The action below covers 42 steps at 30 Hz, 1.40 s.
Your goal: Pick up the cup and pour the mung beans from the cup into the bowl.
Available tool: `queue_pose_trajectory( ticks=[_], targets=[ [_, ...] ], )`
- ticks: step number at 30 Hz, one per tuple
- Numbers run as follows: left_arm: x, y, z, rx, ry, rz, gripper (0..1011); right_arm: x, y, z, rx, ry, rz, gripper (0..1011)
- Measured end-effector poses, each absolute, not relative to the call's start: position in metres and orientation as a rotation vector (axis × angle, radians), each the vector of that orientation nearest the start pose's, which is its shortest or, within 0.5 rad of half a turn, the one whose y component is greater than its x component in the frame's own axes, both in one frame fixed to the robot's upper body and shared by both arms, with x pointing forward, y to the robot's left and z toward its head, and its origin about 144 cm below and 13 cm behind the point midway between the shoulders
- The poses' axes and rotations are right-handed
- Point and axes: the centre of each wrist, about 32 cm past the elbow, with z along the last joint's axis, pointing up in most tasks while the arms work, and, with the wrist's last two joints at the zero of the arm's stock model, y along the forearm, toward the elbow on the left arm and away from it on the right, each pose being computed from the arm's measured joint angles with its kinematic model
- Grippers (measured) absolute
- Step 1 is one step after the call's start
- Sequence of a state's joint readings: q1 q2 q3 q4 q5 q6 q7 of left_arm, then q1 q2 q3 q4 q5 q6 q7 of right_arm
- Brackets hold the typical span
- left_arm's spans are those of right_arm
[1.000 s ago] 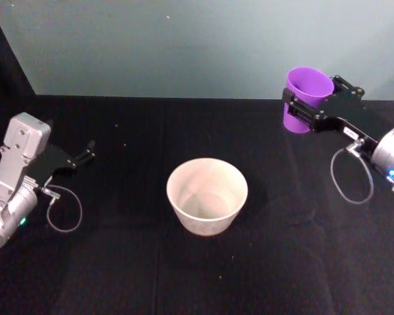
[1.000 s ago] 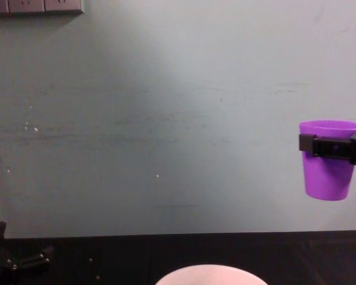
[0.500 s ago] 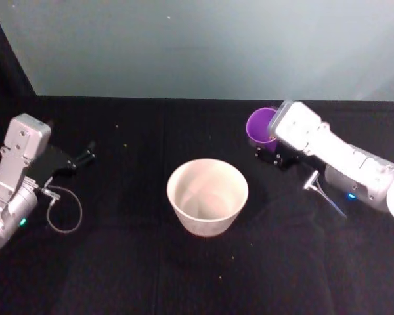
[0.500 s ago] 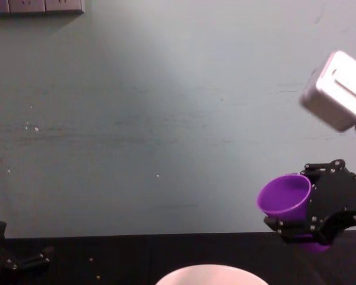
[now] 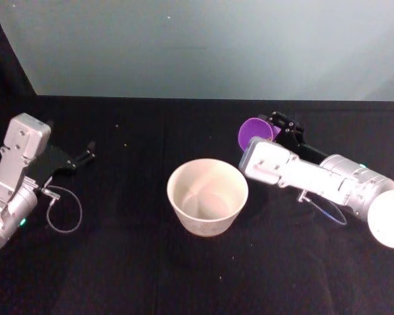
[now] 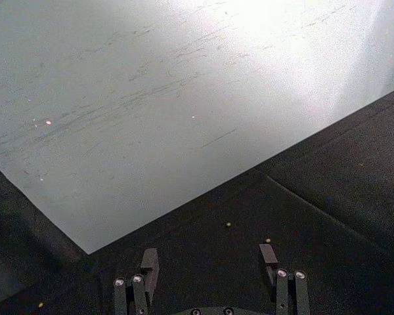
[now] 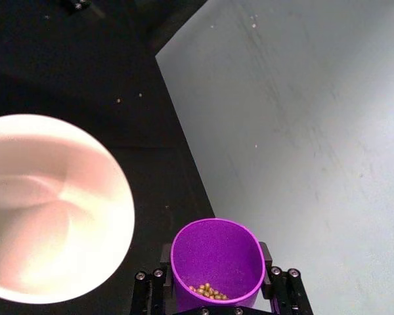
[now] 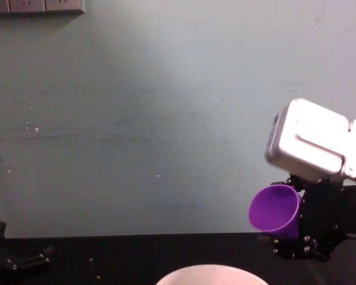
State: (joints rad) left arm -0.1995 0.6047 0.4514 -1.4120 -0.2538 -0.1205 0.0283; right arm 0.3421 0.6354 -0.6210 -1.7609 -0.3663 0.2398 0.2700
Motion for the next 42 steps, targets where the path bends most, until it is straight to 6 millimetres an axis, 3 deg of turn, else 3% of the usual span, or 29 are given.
queue_pose_trajectory(
  ticks=[42],
  targets=[
    [0.489,0.310,1.140,0.305,-0.285,1.248,1000,0.457,-0.179,1.227,-1.074,-1.452,-0.598,734]
  ],
)
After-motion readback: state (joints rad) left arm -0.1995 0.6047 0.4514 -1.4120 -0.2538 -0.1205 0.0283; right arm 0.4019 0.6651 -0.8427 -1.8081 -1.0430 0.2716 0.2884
